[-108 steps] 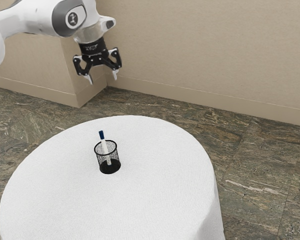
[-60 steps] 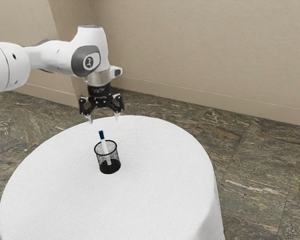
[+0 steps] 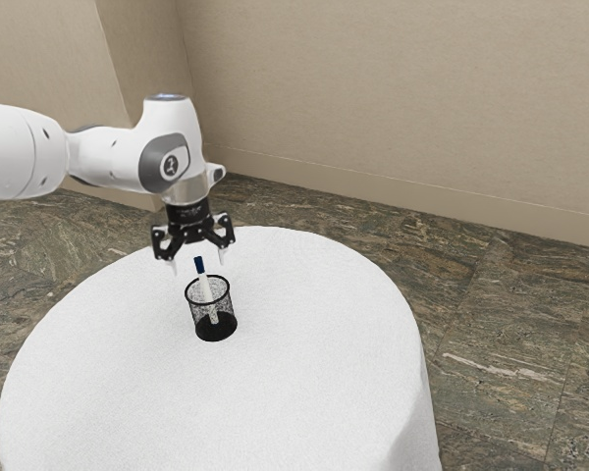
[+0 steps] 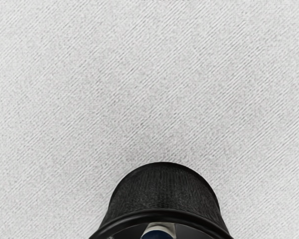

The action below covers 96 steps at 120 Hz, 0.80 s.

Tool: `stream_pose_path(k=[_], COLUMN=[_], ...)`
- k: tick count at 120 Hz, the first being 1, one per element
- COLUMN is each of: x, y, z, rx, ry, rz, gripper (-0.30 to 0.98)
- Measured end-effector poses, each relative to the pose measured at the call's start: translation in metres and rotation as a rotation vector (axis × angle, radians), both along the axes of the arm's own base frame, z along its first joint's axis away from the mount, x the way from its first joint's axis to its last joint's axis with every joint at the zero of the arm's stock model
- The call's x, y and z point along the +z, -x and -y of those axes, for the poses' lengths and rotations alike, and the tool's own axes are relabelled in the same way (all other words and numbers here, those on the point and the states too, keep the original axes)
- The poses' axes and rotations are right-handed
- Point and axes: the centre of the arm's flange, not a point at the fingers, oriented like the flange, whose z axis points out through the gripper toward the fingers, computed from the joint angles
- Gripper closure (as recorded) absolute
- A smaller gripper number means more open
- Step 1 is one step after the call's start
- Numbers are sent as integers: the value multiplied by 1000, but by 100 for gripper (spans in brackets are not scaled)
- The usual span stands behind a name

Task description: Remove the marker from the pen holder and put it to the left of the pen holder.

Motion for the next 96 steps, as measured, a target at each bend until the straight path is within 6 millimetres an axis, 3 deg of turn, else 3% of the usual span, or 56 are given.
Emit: stream_pose_path(k=[47, 84, 96], x=[-3, -4, 12], y=[0, 2, 1], z=[-1, -1, 1], rx=[49, 70, 72], ry=[-4, -8, -12], rz=[22, 32, 56], gripper=[48, 69, 72])
